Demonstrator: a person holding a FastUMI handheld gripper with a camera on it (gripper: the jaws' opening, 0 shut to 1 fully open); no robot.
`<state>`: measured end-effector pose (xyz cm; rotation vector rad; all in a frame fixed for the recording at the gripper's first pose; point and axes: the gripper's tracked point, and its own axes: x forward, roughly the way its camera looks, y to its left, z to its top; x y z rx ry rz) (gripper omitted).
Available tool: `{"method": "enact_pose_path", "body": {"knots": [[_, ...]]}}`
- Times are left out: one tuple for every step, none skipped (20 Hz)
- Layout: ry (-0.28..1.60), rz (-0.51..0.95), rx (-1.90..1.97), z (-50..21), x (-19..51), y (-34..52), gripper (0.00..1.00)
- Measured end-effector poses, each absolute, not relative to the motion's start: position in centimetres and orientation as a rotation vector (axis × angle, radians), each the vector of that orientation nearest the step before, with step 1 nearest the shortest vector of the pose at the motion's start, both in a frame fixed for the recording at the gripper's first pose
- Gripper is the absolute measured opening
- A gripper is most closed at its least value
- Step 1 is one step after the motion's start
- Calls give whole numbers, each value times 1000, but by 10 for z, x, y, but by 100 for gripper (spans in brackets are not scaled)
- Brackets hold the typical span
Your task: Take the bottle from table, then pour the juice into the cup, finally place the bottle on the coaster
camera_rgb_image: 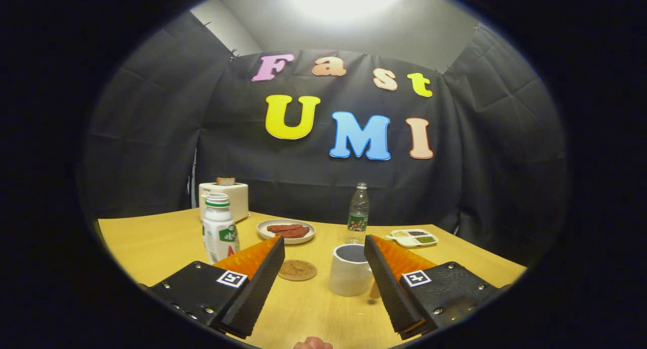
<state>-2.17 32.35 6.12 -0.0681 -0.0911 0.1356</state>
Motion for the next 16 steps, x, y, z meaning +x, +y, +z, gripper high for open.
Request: {"method": "enact_pose_path", "body": {"knots": [[-87,149,-64,58,-24,334,96],[-81,165,-63,54,-24,342,96],[-79,177,-67,52,-26,351,96],[-80,184,-68,51,-27,358,96],[-83,200,-65,51,-28,367,96],[-84,216,-61,49,-28,378,96],[-87,219,-60,48,-28,386,96],[-87,213,-63,48,-27,392,96],[-84,217,-58,45,-25,401,96],[-82,237,-51,42,-24,416,96],[-83,251,-46,42,-22,428,96],[-82,262,-42,40,-19,436,96],[-78,273,-44,38,-15,445,96],[-63,280,-60,33,-10,451,96],[-53,280,-84,28,-4,455,96],[-44,279,-107,24,1,457,96]]}}
